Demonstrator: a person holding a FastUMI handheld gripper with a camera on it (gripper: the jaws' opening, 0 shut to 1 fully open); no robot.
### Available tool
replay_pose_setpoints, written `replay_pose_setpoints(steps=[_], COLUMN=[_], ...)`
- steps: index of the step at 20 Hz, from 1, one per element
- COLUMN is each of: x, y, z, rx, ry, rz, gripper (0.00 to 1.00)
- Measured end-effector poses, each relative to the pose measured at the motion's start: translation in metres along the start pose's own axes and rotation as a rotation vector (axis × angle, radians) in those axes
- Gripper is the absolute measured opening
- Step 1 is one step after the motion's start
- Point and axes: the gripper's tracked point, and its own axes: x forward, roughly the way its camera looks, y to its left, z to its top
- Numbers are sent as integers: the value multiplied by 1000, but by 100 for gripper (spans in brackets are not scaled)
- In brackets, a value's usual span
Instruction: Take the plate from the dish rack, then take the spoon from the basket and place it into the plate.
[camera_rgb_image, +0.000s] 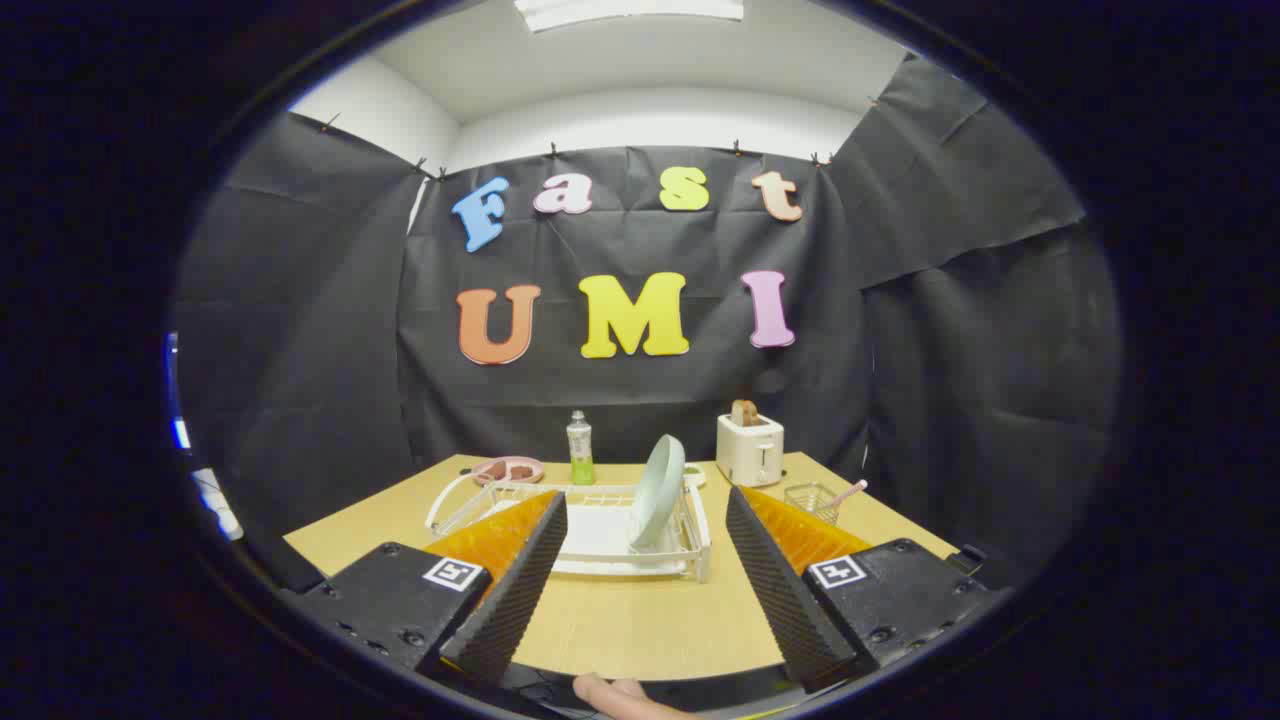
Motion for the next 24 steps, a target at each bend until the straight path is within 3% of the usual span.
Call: replay_pose_setpoints(steps=[16,24], x=[11,52], y=[-12,-38], z=[-10,14], rx=[1,8], ry=[22,38], rz=[-29,-97], gripper=[100,100])
